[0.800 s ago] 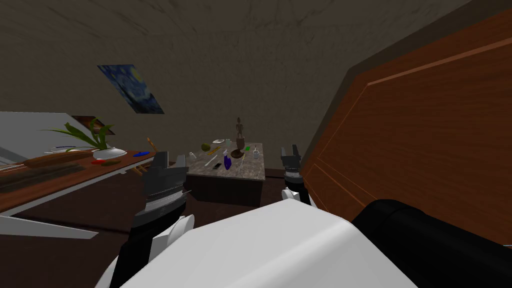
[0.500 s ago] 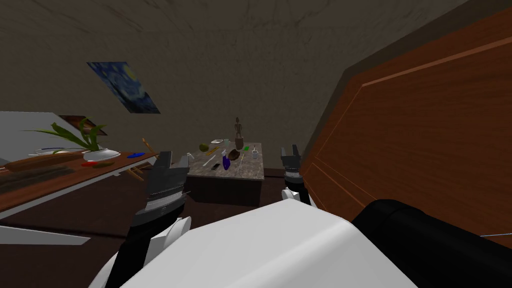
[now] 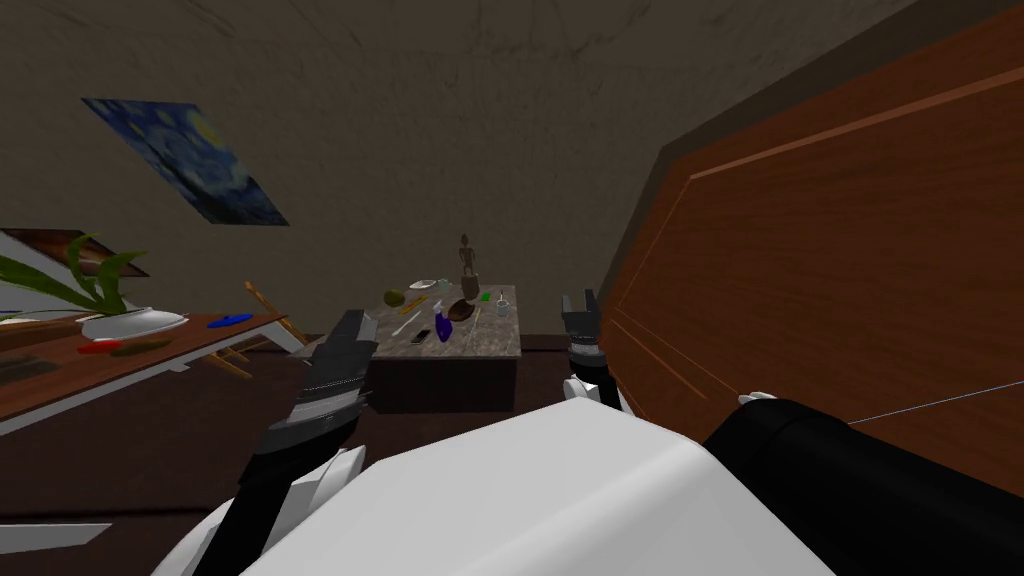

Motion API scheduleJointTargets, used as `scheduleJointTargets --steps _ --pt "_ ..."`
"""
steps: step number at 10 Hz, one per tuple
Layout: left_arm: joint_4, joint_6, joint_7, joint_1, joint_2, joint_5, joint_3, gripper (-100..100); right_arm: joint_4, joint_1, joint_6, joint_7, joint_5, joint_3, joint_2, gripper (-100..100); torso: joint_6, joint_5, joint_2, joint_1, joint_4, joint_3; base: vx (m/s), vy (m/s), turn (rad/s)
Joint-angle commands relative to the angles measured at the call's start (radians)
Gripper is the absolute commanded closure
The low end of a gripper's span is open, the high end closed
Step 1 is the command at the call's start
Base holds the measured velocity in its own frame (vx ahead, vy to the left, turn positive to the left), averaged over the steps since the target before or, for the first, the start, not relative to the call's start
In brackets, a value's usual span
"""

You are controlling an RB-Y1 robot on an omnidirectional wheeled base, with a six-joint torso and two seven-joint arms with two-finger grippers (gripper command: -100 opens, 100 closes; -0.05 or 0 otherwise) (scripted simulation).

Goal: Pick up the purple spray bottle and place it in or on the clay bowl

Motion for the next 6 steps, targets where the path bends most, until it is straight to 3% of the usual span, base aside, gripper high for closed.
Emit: scheduleJointTargets --steps 1,2,6 --pt "0.021 0.017 -0.024 0.006 0.028 -0.015 0.023 -100 0.0 0.0 0.0 0.0 0.0 0.0 0.0 0 0.0 0.0 0.0 0.0 0.0 0.0 -0.027 -0.014 -0.138" --pt "0.048 0.039 -0.053 0.015 0.058 -0.035 0.052 -100 0.0 0.0 0.0 0.0 0.0 0.0 0.0 0 0.0 0.0 0.0 0.0 0.0 0.0 -0.042 -0.022 -0.264" --pt "0.107 0.088 -0.113 0.031 0.115 -0.078 0.111 -100 0.0 0.0 0.0 0.0 0.0 0.0 0.0 0 0.0 0.0 0.0 0.0 0.0 0.0 -0.028 -0.019 -0.199"
